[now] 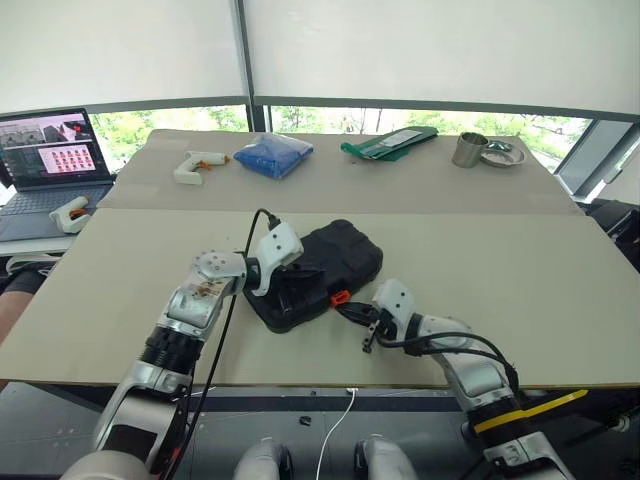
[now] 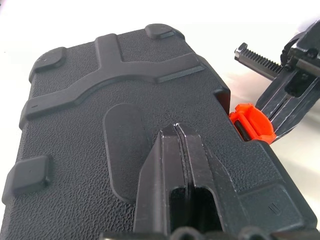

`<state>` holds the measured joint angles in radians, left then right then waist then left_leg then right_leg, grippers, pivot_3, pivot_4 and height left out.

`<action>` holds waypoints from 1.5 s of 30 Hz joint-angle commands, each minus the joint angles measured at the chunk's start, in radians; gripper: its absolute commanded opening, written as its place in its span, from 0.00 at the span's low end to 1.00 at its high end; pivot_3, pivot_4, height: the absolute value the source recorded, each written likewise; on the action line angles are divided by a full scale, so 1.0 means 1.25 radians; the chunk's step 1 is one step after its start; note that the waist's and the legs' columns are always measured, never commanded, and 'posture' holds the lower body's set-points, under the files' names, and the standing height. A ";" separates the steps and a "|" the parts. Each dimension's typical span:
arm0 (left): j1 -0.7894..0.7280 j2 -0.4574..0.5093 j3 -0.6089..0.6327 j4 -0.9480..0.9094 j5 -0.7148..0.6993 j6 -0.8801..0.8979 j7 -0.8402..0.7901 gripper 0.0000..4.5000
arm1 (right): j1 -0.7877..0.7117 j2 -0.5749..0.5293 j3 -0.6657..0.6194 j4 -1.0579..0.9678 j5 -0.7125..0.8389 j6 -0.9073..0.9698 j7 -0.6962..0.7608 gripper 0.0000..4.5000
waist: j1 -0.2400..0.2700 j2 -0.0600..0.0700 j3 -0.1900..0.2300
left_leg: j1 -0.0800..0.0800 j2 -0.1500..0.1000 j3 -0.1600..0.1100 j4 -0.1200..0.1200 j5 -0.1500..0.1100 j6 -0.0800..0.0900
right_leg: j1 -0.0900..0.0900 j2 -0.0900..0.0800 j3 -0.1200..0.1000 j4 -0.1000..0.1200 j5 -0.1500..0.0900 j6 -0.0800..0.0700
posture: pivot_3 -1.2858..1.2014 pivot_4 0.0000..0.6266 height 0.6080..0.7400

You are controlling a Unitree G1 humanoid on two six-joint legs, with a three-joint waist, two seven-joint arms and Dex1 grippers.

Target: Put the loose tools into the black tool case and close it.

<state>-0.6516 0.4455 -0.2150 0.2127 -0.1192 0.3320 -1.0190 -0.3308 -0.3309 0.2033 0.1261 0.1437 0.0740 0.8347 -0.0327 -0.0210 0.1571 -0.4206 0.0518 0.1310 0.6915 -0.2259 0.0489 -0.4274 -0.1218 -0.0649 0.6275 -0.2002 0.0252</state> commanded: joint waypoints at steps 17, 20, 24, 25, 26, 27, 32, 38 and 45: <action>0.061 0.007 -0.015 0.031 0.007 0.034 0.000 0.00 | -0.123 0.011 -0.064 -0.040 0.084 0.013 0.049 0.00 | 0.009 0.001 -0.001 | 0.000 -0.002 -0.001 -0.004 0.000 0.001 | 0.000 -0.001 0.000 -0.003 0.001 0.001 | 0.52 0.24 0.99; 0.073 0.005 0.046 0.003 -0.052 0.026 -0.005 0.00 | -0.087 -0.030 -0.079 -0.101 0.110 0.048 0.077 0.00 | 0.010 0.001 -0.001 | 0.000 -0.002 0.000 -0.006 0.001 0.002 | -0.001 -0.001 0.000 -0.003 0.002 0.001 | 0.52 0.24 0.99; 0.105 0.034 0.133 -0.050 -0.131 -0.059 -0.061 0.22 | -0.029 -0.109 -0.126 -0.186 0.156 0.101 0.097 0.13 | 0.009 0.001 -0.001 | 0.000 -0.002 0.000 -0.009 0.003 0.005 | -0.002 -0.001 0.000 -0.003 0.000 0.000 | 0.52 0.24 0.99; 0.115 0.040 0.164 -0.065 -0.158 -0.092 -0.078 0.31 | -0.013 -0.131 -0.139 -0.203 0.159 0.103 0.102 0.19 | 0.009 0.001 -0.001 | 0.000 -0.002 0.000 -0.010 0.003 0.004 | -0.003 -0.001 0.000 -0.003 0.000 -0.001 | 0.52 0.24 0.99; 0.127 0.048 0.203 -0.081 -0.190 -0.112 -0.086 0.39 | 0.007 -0.156 -0.156 -0.219 0.164 0.101 0.109 0.27 | 0.009 0.001 -0.001 | -0.001 -0.001 0.001 -0.010 0.003 0.004 | -0.005 -0.001 0.000 -0.003 0.000 -0.001 | 0.52 0.24 0.99; 0.138 0.060 0.233 -0.092 -0.213 -0.131 -0.098 0.46 | 0.024 -0.176 -0.172 -0.228 0.168 0.095 0.116 0.33 | 0.010 0.001 -0.001 | -0.003 -0.001 0.001 -0.010 0.003 0.004 | -0.006 -0.001 0.000 -0.003 0.001 -0.002 | 0.52 0.24 0.99; 0.272 0.196 0.340 -0.104 -0.194 -0.200 -0.109 0.91 | 0.100 -0.264 -0.270 -0.176 0.181 -0.036 0.193 0.77 | 0.015 -0.001 0.001 | -0.006 -0.002 0.002 -0.011 0.003 0.004 | -0.009 -0.001 0.000 -0.004 0.001 -0.002 | 0.52 0.24 0.99; 0.409 0.268 0.401 -0.048 -0.136 -0.315 -0.071 1.00 | 0.135 -0.327 -0.315 -0.066 0.191 -0.106 0.268 0.89 | 0.022 0.000 0.002 | -0.006 -0.002 0.002 -0.011 0.003 0.005 | -0.008 -0.002 -0.001 -0.008 -0.004 -0.001 | 0.52 0.24 0.99; 0.461 0.265 0.397 -0.028 -0.078 -0.435 0.002 1.00 | 0.144 -0.337 -0.311 0.013 0.159 -0.202 0.295 0.99 | 0.030 0.000 0.002 | -0.008 -0.001 0.002 -0.011 -0.001 -0.001 | -0.009 -0.002 -0.001 -0.011 0.000 -0.004 | 0.52 0.24 0.99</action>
<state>-0.0727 0.7685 0.2607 0.1951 -0.2310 -0.1689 -1.0499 -0.1458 -0.7310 -0.1676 0.1368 0.3454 -0.1320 1.1925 0.0048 -0.0216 0.1599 -0.4301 0.0502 0.1333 0.6778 -0.2265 0.0484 -0.4382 -0.1243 -0.0664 0.6143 -0.1992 0.0175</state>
